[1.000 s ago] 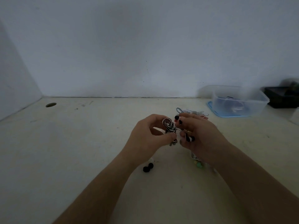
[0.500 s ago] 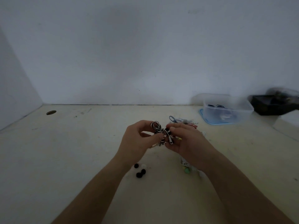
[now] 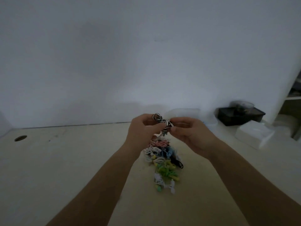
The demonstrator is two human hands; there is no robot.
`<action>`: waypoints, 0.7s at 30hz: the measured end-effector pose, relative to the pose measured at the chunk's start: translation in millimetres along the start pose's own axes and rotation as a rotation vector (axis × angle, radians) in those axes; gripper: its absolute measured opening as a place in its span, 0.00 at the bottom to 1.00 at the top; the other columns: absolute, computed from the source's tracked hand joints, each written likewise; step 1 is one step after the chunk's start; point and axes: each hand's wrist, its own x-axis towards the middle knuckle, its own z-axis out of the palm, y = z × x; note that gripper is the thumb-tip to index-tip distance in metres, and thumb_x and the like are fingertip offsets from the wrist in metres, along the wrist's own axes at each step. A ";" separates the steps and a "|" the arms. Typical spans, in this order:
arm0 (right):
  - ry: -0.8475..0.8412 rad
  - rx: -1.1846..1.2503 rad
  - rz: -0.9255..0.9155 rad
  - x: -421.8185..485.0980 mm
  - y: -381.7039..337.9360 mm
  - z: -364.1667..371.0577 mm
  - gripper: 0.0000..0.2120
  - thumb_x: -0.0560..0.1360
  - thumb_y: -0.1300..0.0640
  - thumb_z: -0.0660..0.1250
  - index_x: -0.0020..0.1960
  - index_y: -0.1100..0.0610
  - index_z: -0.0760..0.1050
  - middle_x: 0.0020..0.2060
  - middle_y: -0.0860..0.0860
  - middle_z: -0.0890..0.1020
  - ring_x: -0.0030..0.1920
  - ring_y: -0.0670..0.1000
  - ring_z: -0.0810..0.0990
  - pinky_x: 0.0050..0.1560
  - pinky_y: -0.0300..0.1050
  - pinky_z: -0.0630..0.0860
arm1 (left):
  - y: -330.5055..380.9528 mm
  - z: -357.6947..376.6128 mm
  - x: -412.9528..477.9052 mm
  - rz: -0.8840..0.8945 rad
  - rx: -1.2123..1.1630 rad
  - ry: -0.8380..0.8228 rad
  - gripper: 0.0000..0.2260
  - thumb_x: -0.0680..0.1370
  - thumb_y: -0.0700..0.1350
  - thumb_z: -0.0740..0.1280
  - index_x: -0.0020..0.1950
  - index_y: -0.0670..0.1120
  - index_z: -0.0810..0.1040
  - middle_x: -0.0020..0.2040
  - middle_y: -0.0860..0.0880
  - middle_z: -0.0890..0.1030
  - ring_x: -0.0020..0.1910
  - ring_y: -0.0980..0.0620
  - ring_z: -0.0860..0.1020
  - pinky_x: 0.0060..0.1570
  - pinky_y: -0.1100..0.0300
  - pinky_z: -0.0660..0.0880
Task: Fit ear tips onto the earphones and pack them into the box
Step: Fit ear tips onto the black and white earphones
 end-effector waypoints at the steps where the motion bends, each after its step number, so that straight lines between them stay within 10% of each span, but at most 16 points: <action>1: 0.040 -0.012 -0.022 4.4 -5.5 -9.2 0.12 0.72 0.74 0.69 0.53 0.65 0.79 0.51 0.64 0.82 0.48 0.56 0.84 0.48 0.41 0.82 | 2.4 11.0 8.1 -0.003 -0.008 -0.011 0.09 0.72 0.41 0.77 0.50 0.46 0.83 0.42 0.47 0.86 0.37 0.54 0.83 0.36 0.62 0.80; 14: 0.408 -0.590 -0.170 97.0 -27.1 -113.4 0.08 0.72 0.64 0.75 0.50 0.63 0.81 0.42 0.57 0.86 0.42 0.58 0.85 0.46 0.51 0.84 | -23.9 133.5 129.6 0.012 0.262 -0.038 0.13 0.69 0.38 0.78 0.51 0.46 0.80 0.42 0.50 0.83 0.44 0.53 0.82 0.35 0.71 0.71; 21: 0.456 -1.130 -0.199 110.0 -29.2 -113.3 0.11 0.80 0.51 0.64 0.54 0.56 0.82 0.47 0.52 0.85 0.47 0.51 0.81 0.56 0.48 0.76 | -44.6 126.4 139.8 0.051 0.499 -0.123 0.22 0.77 0.37 0.67 0.71 0.43 0.72 0.67 0.43 0.76 0.64 0.48 0.76 0.63 0.59 0.71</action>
